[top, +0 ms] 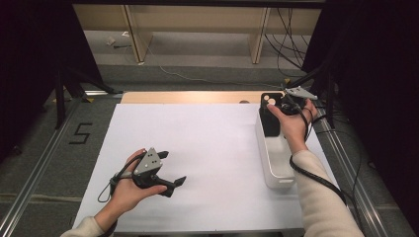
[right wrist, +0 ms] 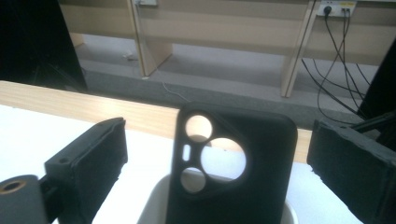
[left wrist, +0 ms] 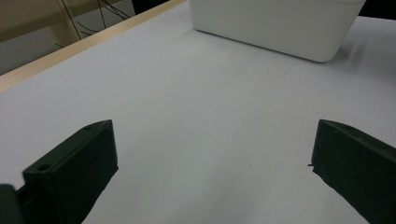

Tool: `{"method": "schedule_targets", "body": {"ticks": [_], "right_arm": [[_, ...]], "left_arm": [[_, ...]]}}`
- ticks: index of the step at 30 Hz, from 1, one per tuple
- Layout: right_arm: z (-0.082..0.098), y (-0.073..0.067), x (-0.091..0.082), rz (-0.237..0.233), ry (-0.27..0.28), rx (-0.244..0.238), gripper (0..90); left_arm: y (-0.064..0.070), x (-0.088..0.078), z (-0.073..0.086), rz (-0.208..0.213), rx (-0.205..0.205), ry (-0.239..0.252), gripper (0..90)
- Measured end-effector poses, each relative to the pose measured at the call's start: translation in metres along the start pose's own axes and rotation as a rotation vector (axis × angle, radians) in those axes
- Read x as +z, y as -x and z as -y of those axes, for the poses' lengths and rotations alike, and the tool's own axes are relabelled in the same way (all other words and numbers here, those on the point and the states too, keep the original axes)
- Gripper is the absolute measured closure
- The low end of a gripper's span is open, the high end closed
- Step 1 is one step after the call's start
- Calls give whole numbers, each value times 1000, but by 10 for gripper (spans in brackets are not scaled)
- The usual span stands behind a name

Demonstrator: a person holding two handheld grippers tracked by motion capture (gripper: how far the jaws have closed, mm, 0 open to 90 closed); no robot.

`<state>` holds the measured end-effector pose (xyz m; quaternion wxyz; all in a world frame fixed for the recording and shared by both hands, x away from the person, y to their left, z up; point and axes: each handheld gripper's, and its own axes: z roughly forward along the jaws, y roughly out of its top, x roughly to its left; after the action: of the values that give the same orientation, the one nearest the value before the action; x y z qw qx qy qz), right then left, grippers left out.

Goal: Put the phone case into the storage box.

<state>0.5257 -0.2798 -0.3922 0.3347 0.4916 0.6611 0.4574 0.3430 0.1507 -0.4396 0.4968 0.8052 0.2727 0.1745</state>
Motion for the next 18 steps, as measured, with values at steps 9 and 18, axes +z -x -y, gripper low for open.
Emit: {"method": "schedule_targets", "body": {"ticks": [9,18], "right_arm": [[1,-8,-14,-20,29,-14,127],[5,-16,-26,-66,41,-13,140]], "left_arm": [[0,0,0,-1,1,0,0],[1,0,0,-2,3,-2,0]]}}
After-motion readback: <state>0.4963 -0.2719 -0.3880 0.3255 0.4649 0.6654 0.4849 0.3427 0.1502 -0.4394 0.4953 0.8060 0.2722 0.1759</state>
